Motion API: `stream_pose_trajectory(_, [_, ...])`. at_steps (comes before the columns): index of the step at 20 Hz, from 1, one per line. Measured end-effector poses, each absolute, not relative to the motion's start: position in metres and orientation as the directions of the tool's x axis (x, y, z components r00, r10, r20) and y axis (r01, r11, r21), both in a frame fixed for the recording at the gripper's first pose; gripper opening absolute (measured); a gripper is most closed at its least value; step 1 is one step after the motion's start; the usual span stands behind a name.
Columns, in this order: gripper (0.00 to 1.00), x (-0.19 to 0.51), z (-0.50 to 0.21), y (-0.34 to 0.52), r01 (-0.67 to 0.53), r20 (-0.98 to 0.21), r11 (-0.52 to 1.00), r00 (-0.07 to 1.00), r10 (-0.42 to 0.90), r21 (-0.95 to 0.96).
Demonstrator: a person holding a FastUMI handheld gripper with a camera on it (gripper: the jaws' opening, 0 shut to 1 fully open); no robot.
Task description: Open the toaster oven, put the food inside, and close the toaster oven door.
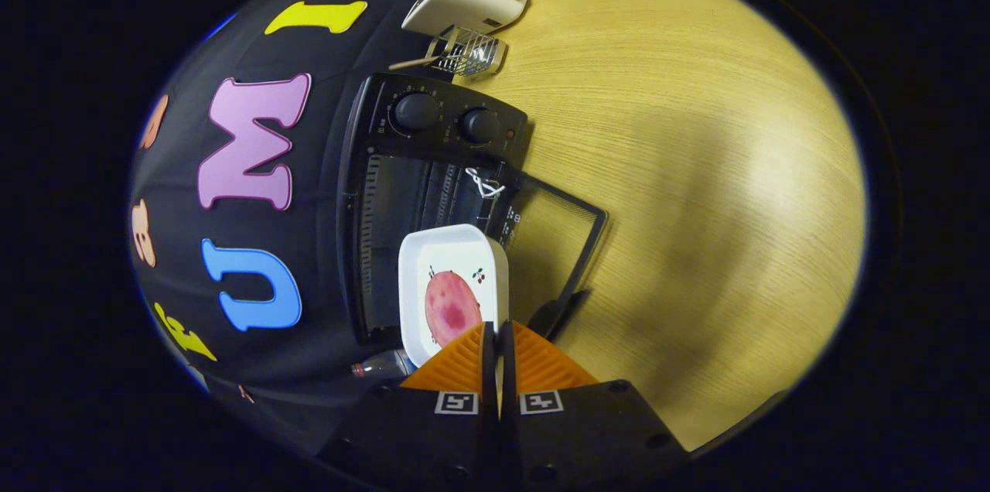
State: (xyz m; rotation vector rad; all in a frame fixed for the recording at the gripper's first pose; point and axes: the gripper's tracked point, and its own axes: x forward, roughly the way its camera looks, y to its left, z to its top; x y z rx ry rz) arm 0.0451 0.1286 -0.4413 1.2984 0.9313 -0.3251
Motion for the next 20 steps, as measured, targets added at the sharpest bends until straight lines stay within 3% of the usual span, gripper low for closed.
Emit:
stream_pose_trajectory(14, [0.05, 0.174, -0.485, 0.149, 0.711, -0.711, 0.021, 0.701, 0.056, 0.702])
stream_pose_trajectory(20, [0.10, 0.199, -0.488, 0.167, 0.679, -0.673, -0.055, 0.734, 0.087, 0.732])
